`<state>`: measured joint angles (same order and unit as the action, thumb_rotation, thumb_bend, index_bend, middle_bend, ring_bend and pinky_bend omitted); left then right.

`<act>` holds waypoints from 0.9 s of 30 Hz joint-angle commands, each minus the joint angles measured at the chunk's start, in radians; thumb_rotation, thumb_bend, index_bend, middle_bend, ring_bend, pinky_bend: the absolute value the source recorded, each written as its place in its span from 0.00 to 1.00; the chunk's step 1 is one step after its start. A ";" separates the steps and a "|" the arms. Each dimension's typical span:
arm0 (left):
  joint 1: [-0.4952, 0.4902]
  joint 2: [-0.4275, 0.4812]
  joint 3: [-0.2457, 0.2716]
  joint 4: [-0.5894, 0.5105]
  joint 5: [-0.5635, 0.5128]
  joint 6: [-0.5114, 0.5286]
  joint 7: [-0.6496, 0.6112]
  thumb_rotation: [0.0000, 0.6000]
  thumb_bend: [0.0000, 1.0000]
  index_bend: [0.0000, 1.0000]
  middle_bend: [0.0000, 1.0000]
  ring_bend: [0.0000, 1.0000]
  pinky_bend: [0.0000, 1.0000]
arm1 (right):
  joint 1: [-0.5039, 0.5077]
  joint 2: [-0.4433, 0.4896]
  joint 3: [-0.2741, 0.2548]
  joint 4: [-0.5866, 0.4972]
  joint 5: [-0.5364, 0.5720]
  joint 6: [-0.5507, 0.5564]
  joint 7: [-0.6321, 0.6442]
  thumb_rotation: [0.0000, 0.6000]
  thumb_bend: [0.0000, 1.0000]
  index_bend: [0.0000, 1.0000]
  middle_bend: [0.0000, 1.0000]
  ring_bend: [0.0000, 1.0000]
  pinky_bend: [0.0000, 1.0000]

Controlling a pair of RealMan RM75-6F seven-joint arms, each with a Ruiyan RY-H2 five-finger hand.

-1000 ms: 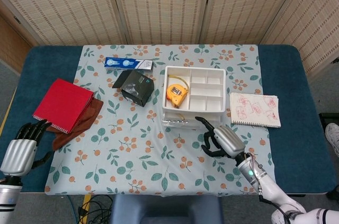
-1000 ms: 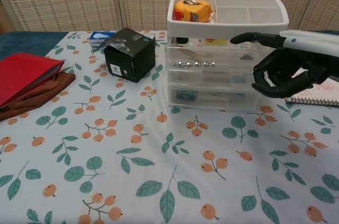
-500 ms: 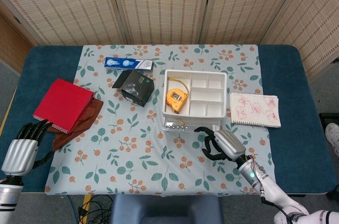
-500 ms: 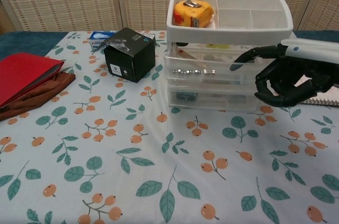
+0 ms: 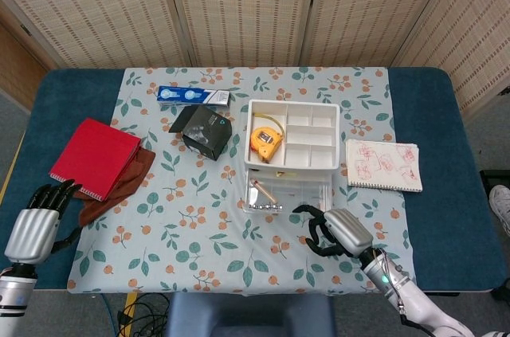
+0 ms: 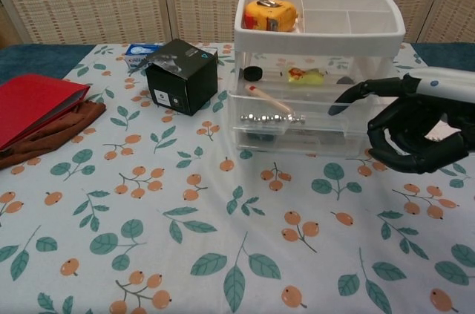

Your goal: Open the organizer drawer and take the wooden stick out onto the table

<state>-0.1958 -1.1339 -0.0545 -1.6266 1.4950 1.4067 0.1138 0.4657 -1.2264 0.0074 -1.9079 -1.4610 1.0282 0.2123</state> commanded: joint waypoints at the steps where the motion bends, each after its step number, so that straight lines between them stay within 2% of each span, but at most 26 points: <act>1: -0.001 0.000 0.000 -0.001 0.002 -0.001 0.001 1.00 0.25 0.14 0.13 0.15 0.11 | -0.008 0.006 -0.009 -0.005 -0.012 0.007 0.008 1.00 0.44 0.23 0.69 0.83 0.89; 5: -0.004 0.000 0.000 -0.004 0.005 0.000 0.003 1.00 0.25 0.14 0.13 0.15 0.11 | -0.015 0.021 -0.019 -0.009 -0.036 0.016 0.031 1.00 0.44 0.22 0.69 0.83 0.89; 12: -0.005 0.004 -0.001 -0.012 0.005 0.000 0.009 1.00 0.25 0.14 0.13 0.15 0.11 | -0.020 0.057 -0.029 -0.023 -0.092 0.040 0.069 1.00 0.44 0.02 0.69 0.83 0.89; 19: -0.005 0.008 -0.002 -0.018 0.007 0.005 0.012 1.00 0.25 0.14 0.13 0.15 0.11 | -0.001 0.166 -0.036 -0.087 -0.165 0.040 0.084 1.00 0.44 0.00 0.69 0.83 0.89; 22: -0.003 0.007 -0.001 -0.020 0.008 0.008 0.013 1.00 0.25 0.14 0.13 0.16 0.11 | 0.030 0.248 -0.015 -0.133 -0.192 0.028 0.077 1.00 0.44 0.00 0.69 0.83 0.89; 27: 0.003 0.003 0.000 -0.017 0.003 0.016 0.011 1.00 0.25 0.14 0.13 0.15 0.11 | 0.116 0.356 0.063 -0.158 -0.175 -0.037 -0.001 1.00 0.42 0.00 0.66 0.83 0.92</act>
<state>-0.1933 -1.1310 -0.0548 -1.6434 1.4982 1.4216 0.1252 0.5376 -0.9110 0.0310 -2.0498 -1.6428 1.0305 0.2562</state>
